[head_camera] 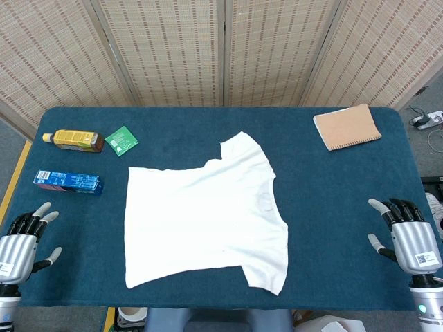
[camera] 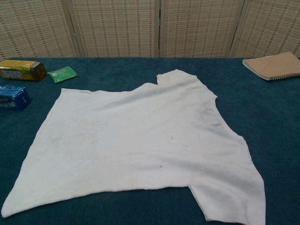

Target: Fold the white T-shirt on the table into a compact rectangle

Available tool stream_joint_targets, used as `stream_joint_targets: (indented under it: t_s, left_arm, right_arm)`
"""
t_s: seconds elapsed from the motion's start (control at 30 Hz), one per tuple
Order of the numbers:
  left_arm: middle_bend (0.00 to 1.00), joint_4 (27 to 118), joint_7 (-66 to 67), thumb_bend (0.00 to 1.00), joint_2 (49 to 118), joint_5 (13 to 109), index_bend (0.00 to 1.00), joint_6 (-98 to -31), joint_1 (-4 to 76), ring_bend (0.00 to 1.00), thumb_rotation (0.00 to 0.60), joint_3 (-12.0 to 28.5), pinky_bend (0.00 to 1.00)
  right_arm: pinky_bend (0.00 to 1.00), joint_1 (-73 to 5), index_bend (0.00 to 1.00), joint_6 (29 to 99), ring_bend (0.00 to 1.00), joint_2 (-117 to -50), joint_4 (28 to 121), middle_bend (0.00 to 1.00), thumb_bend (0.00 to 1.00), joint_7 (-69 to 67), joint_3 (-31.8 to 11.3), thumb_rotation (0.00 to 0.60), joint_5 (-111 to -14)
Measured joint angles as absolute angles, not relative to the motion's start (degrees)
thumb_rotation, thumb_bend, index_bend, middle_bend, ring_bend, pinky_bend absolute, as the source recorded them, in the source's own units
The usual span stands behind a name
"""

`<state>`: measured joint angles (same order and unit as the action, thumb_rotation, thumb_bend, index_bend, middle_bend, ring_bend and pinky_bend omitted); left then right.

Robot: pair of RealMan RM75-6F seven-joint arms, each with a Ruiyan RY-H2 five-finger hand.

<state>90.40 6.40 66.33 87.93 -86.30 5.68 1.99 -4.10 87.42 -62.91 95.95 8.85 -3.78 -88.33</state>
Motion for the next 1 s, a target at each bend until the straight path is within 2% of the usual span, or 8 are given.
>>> stream_joint_targets:
  t_s: [0.23,0.73,1.0]
  left_arm:
    - [0.12,90.2,4.6,0.24,66.0,91.0,0.26,-85.3,6.9,0.15,0.600,1.1,0.12]
    - [0.12,88.9,1.2,0.24,67.2,98.3,0.25,-78.7,12.1,0.15,0.600,-2.5,0.12]
    - [0.12,87.8,1.5,0.24,68.9,102.1,0.18,-75.3,14.6,0.14,0.600,-5.2,0.12]
  right_arm:
    - [0.17,-4.3,0.23,88.5,0.17,-61.8,96.5,0.30,0.23,9.4,-4.9,0.600,-88.5]
    - [0.18,-5.2,0.23,87.3,0.17,-61.6,97.3,0.30,0.23,10.4,-5.4,0.600,-87.8]
    - [0.18,-6.2,0.23,85.9,0.18,-62.0,97.4,0.30,0.23,10.6,-5.7,0.600,-87.4]
